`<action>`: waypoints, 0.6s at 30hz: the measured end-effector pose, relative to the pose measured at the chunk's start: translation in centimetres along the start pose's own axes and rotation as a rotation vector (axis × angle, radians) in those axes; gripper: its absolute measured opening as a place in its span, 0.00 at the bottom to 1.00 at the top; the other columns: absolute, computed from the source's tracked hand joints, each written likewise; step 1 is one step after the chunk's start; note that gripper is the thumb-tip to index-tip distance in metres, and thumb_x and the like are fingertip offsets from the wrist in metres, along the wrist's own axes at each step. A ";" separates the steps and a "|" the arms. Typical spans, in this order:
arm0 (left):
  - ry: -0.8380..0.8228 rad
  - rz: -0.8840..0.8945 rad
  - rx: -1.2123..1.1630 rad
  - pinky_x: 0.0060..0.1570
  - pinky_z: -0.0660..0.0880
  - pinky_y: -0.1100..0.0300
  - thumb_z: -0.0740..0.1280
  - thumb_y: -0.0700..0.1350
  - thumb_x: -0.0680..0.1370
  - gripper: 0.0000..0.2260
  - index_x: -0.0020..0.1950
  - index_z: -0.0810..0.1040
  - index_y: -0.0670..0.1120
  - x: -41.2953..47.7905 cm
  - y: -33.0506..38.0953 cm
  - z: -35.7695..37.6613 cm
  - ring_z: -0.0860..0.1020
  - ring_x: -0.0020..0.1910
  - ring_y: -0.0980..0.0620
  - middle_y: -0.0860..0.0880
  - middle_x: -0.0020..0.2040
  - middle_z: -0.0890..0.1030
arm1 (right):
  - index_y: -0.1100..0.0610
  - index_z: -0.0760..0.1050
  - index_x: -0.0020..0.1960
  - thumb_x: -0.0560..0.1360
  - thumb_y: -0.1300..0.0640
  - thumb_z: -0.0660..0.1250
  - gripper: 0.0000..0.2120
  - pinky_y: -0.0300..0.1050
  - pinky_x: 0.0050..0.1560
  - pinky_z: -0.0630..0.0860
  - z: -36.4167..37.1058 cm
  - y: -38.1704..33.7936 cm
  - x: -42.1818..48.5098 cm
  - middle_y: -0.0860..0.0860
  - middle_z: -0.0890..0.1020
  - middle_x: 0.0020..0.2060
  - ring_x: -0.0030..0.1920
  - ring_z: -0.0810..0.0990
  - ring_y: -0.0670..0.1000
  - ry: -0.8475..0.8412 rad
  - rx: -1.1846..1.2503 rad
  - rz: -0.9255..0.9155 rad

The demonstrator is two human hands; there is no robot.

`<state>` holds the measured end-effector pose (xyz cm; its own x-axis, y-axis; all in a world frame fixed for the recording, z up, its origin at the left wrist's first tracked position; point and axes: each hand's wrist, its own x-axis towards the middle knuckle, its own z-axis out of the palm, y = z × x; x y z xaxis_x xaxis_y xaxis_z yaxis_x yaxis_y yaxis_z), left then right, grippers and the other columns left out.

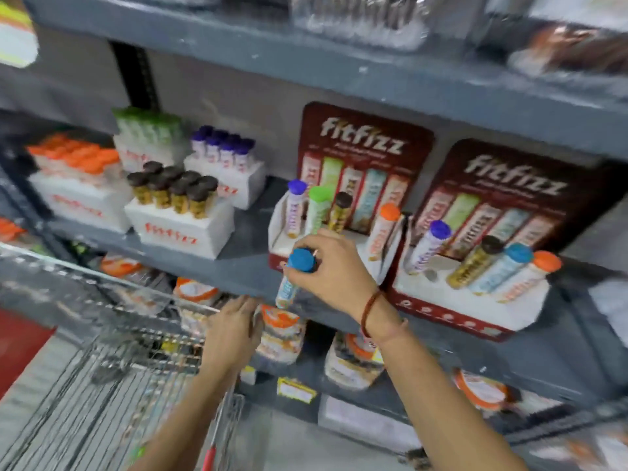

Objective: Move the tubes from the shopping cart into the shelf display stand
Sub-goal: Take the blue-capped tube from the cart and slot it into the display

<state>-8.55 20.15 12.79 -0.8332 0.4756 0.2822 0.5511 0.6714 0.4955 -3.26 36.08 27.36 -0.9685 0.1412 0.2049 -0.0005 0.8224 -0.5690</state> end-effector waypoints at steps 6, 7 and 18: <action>-0.069 0.232 -0.035 0.39 0.77 0.50 0.66 0.39 0.72 0.09 0.52 0.77 0.42 3.2 5.8 3.7 0.79 0.44 0.39 0.42 0.45 0.80 | 0.56 0.80 0.47 0.66 0.51 0.73 0.12 0.38 0.42 0.64 -6.8 2.9 -1.0 0.51 0.77 0.41 0.45 0.75 0.51 0.120 -0.142 0.102; -0.074 0.256 -0.045 0.39 0.77 0.49 0.66 0.38 0.72 0.09 0.52 0.77 0.42 3.4 6.2 4.2 0.79 0.45 0.39 0.42 0.46 0.81 | 0.56 0.80 0.47 0.66 0.52 0.73 0.12 0.40 0.44 0.66 -7.5 3.4 -1.0 0.53 0.80 0.43 0.48 0.76 0.52 0.108 -0.163 0.105; -0.098 0.351 -0.012 0.48 0.77 0.47 0.71 0.39 0.71 0.12 0.54 0.79 0.43 3.5 5.6 6.9 0.80 0.51 0.42 0.44 0.53 0.82 | 0.52 0.80 0.52 0.71 0.60 0.68 0.11 0.42 0.47 0.72 -12.9 5.4 -0.1 0.48 0.78 0.47 0.45 0.75 0.46 -0.084 -0.160 0.108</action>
<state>-8.11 29.52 10.85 -0.5846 0.7287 0.3567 0.8016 0.4509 0.3926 0.08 47.62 34.55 -0.9781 0.1927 0.0784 0.1380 0.8829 -0.4489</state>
